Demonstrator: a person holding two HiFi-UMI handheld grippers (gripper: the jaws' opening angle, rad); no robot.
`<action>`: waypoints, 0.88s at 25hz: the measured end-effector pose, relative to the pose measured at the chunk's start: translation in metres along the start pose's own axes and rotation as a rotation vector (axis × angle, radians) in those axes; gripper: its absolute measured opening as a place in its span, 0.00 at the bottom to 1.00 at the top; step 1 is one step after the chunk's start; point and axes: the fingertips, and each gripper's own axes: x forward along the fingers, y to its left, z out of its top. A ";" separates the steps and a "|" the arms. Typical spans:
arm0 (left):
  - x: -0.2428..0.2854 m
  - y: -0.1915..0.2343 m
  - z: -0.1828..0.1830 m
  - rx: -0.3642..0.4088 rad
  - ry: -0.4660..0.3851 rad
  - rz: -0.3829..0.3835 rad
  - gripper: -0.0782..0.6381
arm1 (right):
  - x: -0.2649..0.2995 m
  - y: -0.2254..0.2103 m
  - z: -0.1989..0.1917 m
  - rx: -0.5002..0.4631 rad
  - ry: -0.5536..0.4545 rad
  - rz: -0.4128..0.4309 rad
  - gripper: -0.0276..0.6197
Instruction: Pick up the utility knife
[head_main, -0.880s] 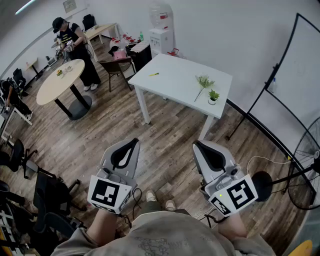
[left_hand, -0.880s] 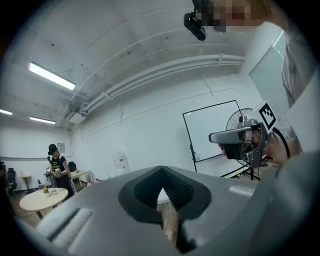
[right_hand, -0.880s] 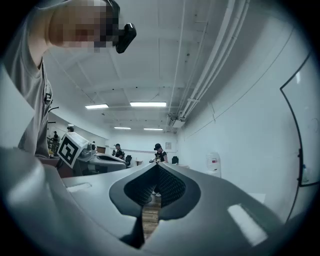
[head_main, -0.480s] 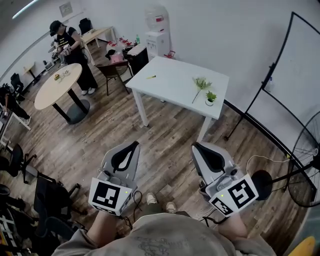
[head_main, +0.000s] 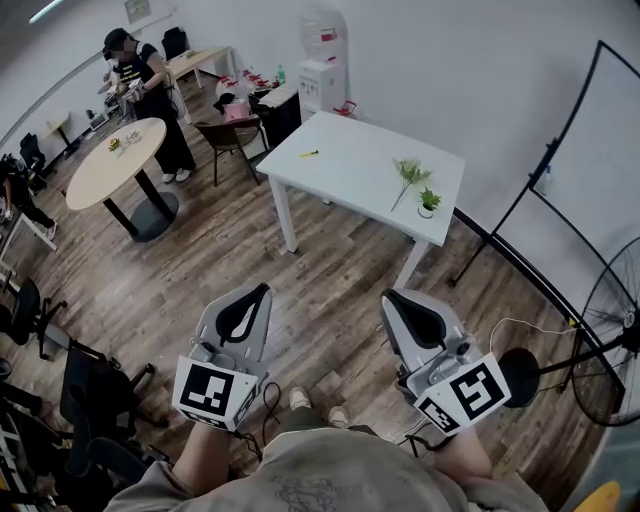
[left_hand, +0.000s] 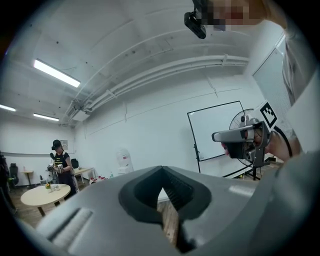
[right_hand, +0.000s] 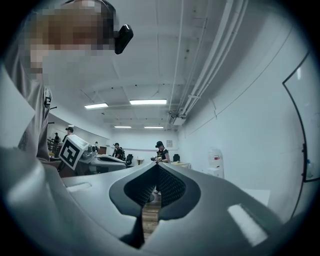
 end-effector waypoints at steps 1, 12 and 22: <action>0.001 0.008 0.001 -0.006 -0.002 0.008 0.11 | 0.006 0.000 0.001 -0.001 0.000 -0.003 0.09; 0.016 0.095 0.018 0.015 -0.049 0.010 0.11 | 0.086 -0.003 0.034 -0.030 -0.073 -0.060 0.11; 0.020 0.158 0.011 0.010 -0.073 -0.011 0.11 | 0.139 0.007 0.030 -0.045 -0.053 -0.126 0.39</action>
